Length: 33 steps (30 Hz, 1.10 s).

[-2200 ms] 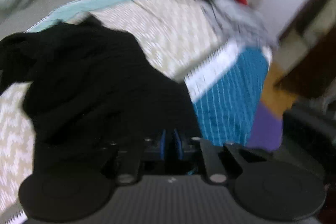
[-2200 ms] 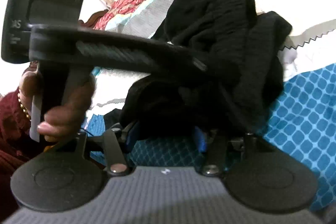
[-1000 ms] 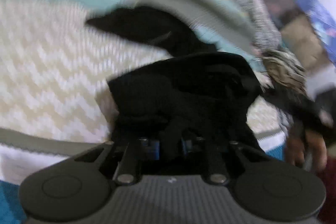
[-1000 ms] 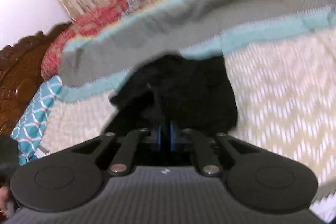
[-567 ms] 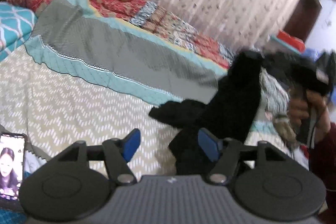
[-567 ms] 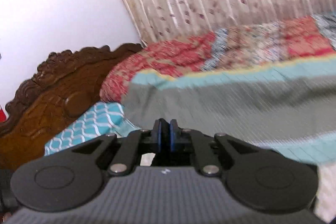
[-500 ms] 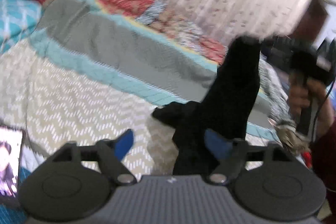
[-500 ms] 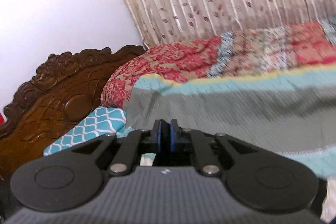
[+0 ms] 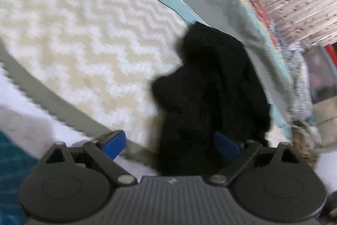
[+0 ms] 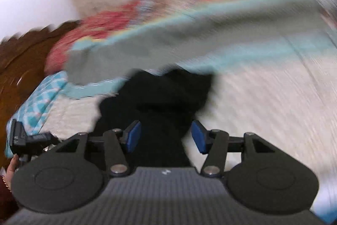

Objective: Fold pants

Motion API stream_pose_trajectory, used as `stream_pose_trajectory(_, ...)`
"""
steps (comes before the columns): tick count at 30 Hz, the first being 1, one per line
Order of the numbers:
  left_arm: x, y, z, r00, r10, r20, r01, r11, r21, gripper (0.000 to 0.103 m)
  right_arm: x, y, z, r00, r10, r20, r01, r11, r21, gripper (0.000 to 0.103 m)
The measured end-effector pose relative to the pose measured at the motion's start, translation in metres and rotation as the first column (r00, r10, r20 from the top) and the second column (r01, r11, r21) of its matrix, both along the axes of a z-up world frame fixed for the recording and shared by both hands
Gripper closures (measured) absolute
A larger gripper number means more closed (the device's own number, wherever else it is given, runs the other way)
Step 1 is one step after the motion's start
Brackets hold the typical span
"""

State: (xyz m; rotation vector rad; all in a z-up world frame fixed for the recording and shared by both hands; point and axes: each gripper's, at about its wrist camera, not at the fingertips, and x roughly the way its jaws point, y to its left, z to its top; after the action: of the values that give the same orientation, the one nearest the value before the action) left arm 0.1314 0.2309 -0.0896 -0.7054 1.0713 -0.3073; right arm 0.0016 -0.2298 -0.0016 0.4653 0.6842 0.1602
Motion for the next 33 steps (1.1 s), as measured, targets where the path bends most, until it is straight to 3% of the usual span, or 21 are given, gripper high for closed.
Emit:
stream_pose_trajectory(1,0.003,-0.005,-0.005,1.0,-0.012,-0.009,0.012,0.999,-0.046,0.02,-0.021,-0.016,-0.012,0.998,-0.057,-0.04,0.059,0.997,0.044,0.046)
stream_pose_trajectory(2,0.008,-0.012,-0.011,0.999,-0.031,-0.02,0.029,0.995,-0.097,0.047,-0.036,-0.027,-0.021,0.994,-0.09,-0.067,0.095,0.993,0.076,0.046)
stream_pose_trajectory(3,0.012,-0.019,-0.016,0.998,-0.055,-0.037,0.049,0.99,-0.131,0.063,-0.05,-0.034,-0.029,0.99,-0.11,-0.088,0.12,0.987,0.107,0.046)
stream_pose_trajectory(4,0.016,-0.026,-0.021,0.996,-0.065,-0.063,0.055,0.989,-0.14,0.091,-0.064,-0.037,-0.038,0.987,-0.12,-0.106,0.134,0.981,0.143,0.046)
stream_pose_trajectory(6,0.024,-0.028,-0.023,0.996,-0.034,-0.086,0.021,0.988,-0.15,0.092,-0.078,-0.034,-0.047,0.988,-0.103,-0.116,0.121,0.979,0.166,0.046)
stream_pose_trajectory(9,0.023,-0.013,0.015,0.999,0.031,-0.008,-0.032,0.977,-0.211,0.093,-0.086,-0.021,-0.055,0.993,-0.043,-0.107,0.057,0.989,0.133,0.045)
stream_pose_trajectory(12,0.013,0.009,0.072,0.989,0.092,0.118,-0.059,0.966,-0.253,0.094,-0.078,0.007,-0.053,0.993,0.067,-0.093,-0.067,0.998,-0.002,0.04)
stream_pose_trajectory(14,0.005,0.017,0.106,0.976,0.107,0.191,-0.061,0.97,-0.234,0.094,-0.076,0.024,-0.056,0.987,0.147,-0.058,-0.152,0.984,-0.097,0.038)
stream_pose_trajectory(18,-0.005,0.016,0.147,0.96,0.114,0.255,-0.063,0.978,-0.2,0.094,-0.069,0.041,-0.056,0.978,0.208,-0.01,-0.207,0.963,-0.17,0.038)
stream_pose_trajectory(23,-0.01,0.017,0.174,0.948,0.127,0.292,-0.071,0.978,-0.195,0.094,-0.08,0.044,-0.044,0.962,0.268,0.062,-0.255,0.954,-0.159,0.033)
stream_pose_trajectory(32,-0.005,0.017,0.193,0.942,0.14,0.305,-0.077,0.974,-0.211,0.094,-0.076,0.055,-0.065,0.952,0.306,0.029,-0.29,0.927,-0.239,0.032)
stream_pose_trajectory(33,-0.005,0.017,0.195,0.941,0.14,0.309,-0.077,0.975,-0.208,0.094,-0.075,0.057,-0.066,0.949,0.313,0.033,-0.294,0.92,-0.26,0.037)
